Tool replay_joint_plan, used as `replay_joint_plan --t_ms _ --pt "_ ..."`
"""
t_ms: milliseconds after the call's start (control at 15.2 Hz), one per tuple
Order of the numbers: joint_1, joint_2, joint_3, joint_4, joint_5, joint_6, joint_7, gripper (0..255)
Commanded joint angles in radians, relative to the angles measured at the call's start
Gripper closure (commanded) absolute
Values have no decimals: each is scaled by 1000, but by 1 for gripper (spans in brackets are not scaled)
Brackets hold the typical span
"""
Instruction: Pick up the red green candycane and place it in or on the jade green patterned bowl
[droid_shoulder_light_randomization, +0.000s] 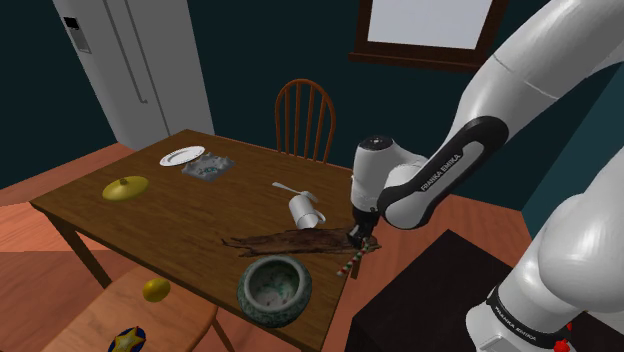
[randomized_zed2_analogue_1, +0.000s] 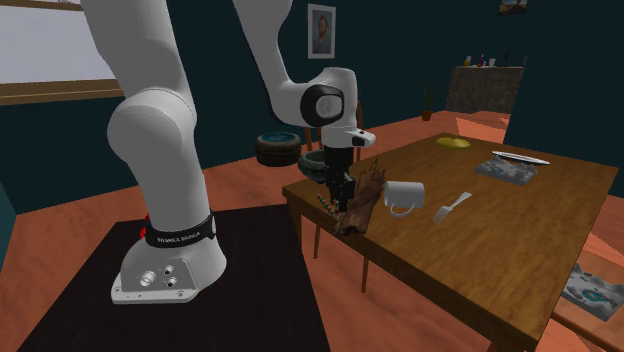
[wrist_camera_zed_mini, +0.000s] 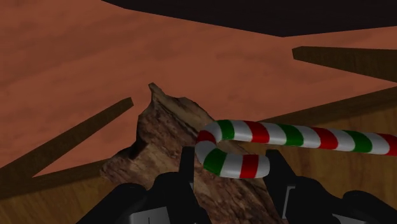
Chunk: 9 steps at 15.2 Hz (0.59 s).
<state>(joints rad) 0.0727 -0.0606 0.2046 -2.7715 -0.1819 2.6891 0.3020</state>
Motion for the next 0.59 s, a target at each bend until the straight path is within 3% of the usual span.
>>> replay_joint_plan --t_ms 0,528 --pt "7 -37 0 0 30 -36 -24 255" --pt "32 -166 -11 15 101 -176 -83 255"
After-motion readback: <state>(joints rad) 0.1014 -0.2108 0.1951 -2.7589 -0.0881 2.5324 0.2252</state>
